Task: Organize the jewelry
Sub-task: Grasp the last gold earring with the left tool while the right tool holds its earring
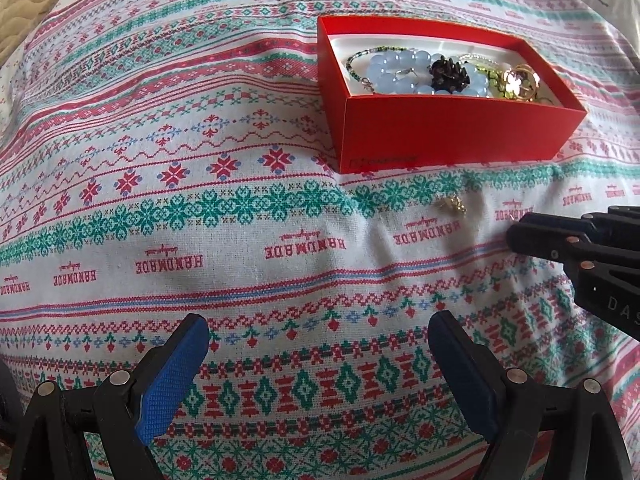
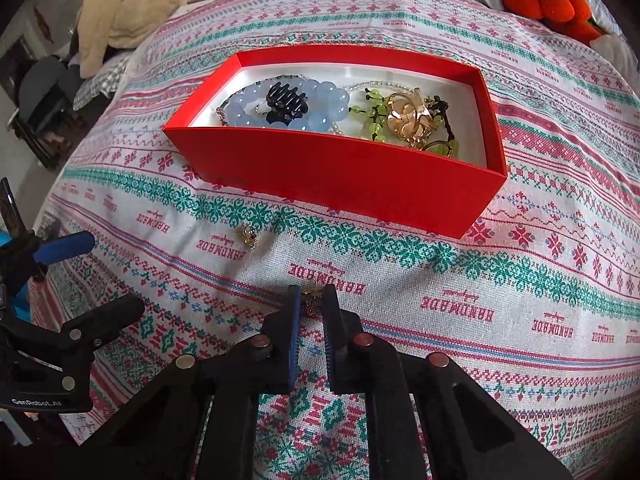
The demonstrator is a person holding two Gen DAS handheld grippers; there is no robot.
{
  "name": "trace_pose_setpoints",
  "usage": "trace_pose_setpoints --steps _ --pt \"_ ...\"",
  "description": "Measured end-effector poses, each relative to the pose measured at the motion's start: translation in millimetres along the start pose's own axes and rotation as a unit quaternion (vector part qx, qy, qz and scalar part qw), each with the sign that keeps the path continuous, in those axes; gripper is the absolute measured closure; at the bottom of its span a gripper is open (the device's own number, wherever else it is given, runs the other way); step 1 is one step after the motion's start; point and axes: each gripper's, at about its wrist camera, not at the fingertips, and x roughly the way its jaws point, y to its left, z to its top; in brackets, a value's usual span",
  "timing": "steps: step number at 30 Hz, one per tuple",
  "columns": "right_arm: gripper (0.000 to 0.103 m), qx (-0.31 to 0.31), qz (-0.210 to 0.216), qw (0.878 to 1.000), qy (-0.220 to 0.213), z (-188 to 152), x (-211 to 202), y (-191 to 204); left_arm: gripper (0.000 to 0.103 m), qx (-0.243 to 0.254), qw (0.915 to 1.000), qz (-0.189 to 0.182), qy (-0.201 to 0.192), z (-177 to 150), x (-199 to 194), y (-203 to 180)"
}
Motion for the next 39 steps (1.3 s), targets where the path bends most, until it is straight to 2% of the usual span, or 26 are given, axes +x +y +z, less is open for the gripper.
trace_pose_setpoints --steps 7,10,15,17,19,27,39 --pt "0.093 0.010 -0.002 1.000 0.000 -4.1 -12.3 -12.1 0.011 0.008 0.9997 -0.018 -0.012 4.6 2.6 -13.8" --pt "0.093 0.017 -0.009 1.000 -0.003 -5.6 -18.3 -21.7 0.012 0.015 0.9988 -0.045 -0.014 8.4 6.6 -23.9" --pt "0.093 0.024 -0.023 0.999 -0.011 -8.2 -28.6 -36.5 0.029 0.016 0.9946 -0.101 -0.018 17.3 11.3 -41.6" --pt "0.093 0.027 -0.022 0.999 -0.013 -10.2 -32.5 -42.1 0.049 0.018 0.9934 -0.112 -0.016 21.2 15.0 -49.5" --pt "0.093 0.029 -0.022 0.999 -0.013 -12.6 -35.2 -45.2 0.055 0.012 0.9926 -0.120 -0.009 24.8 21.2 -54.1" --pt "0.092 0.033 -0.018 0.999 -0.009 -20.3 -41.6 -52.3 0.065 0.003 0.9950 -0.098 -0.015 35.1 36.2 -64.8" --pt "0.092 0.035 -0.011 0.999 -0.012 -16.7 -46.2 -57.1 0.085 -0.004 0.9974 -0.068 -0.023 49.9 47.9 -70.3"
